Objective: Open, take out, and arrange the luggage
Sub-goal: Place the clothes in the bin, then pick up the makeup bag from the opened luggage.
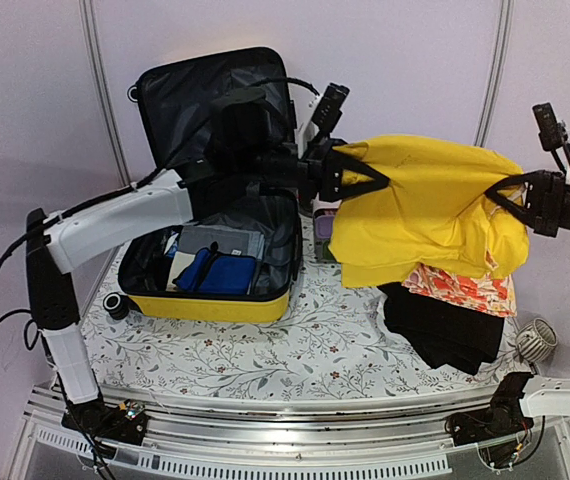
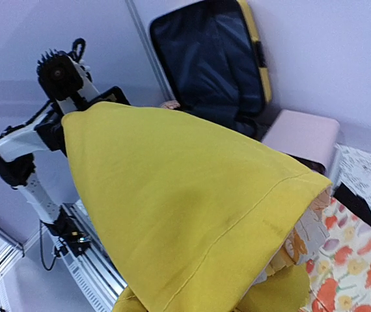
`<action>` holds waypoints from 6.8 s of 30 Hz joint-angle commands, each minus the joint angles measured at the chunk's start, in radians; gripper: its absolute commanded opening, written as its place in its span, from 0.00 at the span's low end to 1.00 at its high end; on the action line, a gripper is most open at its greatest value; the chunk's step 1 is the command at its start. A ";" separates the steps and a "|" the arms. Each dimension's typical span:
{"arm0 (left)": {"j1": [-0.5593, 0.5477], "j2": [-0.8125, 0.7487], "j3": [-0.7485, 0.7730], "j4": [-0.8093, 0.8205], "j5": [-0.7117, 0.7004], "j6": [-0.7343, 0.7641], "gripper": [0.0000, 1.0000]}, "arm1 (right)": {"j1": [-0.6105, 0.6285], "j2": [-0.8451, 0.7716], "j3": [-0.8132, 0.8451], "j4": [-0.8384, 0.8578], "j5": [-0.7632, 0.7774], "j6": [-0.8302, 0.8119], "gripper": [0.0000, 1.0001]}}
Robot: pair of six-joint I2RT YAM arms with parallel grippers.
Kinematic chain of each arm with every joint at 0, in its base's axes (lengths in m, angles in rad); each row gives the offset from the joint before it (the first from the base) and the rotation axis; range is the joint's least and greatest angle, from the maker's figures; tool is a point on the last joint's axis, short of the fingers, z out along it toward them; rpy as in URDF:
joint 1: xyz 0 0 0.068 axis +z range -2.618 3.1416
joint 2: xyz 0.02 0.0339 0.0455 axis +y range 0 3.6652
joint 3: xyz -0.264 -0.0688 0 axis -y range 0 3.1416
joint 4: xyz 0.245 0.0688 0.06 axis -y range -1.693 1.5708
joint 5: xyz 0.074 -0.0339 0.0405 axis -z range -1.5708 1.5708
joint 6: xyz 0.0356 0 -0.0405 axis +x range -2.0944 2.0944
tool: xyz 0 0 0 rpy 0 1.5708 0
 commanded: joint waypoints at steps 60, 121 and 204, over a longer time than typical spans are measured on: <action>0.067 0.540 0.240 0.508 -0.465 -0.317 0.98 | -0.329 0.296 -0.347 0.401 0.801 -0.102 0.84; 0.672 -0.382 -0.696 -0.548 -0.805 -0.251 0.69 | -0.503 0.403 -0.412 0.729 -0.701 0.092 0.10; 0.799 -0.010 -0.593 -0.402 -0.182 -0.264 0.39 | -0.374 0.566 -0.329 0.763 -0.755 0.082 0.24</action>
